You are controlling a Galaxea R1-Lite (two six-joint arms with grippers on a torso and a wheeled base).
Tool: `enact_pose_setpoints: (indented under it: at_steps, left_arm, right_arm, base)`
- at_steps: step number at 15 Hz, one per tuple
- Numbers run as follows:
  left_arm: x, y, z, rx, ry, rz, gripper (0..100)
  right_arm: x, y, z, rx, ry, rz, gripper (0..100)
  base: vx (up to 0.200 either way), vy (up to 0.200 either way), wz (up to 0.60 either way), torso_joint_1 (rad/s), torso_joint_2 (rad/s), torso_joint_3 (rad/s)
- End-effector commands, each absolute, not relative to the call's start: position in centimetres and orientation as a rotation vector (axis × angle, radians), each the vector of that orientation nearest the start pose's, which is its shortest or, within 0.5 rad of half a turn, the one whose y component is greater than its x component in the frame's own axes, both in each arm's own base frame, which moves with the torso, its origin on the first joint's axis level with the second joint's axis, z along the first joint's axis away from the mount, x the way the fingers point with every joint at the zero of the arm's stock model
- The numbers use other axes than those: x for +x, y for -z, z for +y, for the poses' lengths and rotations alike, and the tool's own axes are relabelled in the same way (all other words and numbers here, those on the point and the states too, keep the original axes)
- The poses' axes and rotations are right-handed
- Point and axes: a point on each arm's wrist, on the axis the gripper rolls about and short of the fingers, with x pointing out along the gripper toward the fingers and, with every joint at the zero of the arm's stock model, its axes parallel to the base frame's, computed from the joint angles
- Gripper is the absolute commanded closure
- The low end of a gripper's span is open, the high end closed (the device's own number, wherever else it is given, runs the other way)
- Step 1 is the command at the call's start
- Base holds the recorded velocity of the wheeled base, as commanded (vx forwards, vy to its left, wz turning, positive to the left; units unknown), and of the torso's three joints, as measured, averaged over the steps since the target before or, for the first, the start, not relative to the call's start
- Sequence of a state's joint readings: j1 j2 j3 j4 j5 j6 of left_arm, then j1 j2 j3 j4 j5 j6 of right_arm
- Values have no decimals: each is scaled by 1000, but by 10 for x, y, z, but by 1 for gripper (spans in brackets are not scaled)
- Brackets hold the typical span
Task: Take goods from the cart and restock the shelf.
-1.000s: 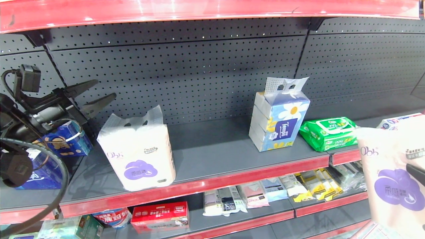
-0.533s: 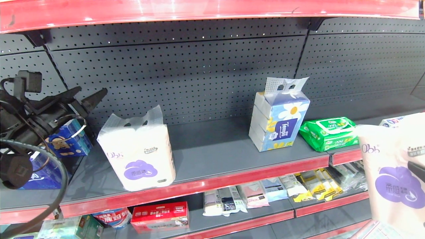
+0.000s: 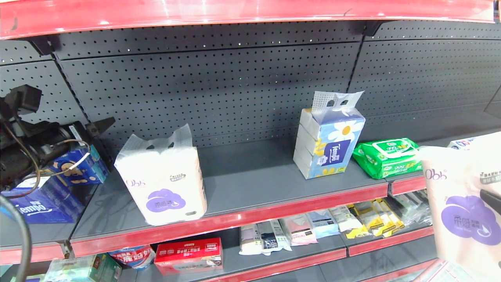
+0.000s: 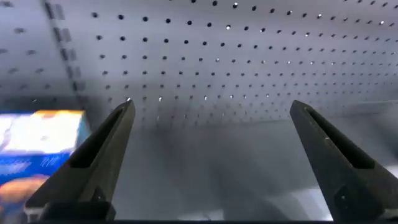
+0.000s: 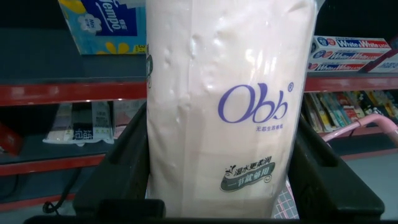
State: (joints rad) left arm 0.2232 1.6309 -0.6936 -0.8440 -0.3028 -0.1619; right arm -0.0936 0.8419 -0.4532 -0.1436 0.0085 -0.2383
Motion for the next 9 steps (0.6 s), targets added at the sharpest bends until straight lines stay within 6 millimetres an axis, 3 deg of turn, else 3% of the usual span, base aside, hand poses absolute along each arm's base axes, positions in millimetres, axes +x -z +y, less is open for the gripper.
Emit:
enact_pose_setpoints:
  at_steps: [1, 5, 6, 8, 9]
  left_arm:
    - [242, -214, 45, -129, 93, 69, 0]
    - [184, -214, 30, -94, 148, 156, 0]
    - [179, -214, 28, -86, 150, 157, 0]
    - [144, -215, 21, -49, 165, 128, 0]
    - [138, -215, 20, -44, 166, 126, 0]
  right_arm:
    - [89, -203, -8, -224, 53, 252, 100]
    - [85, -203, -7, -222, 28, 232, 100]
    - [85, -203, -7, -221, 25, 230, 100]
    - [85, -202, -6, -219, 3, 230, 100]
    - [84, -202, -6, -217, 1, 230, 100]
  base:
    - [0, 0, 0, 0, 0, 0]
    - [0, 0, 0, 0, 0, 0]
    - [0, 0, 0, 0, 0, 0]
    - [0, 0, 0, 0, 0, 0]
    - [0, 0, 0, 0, 0, 0]
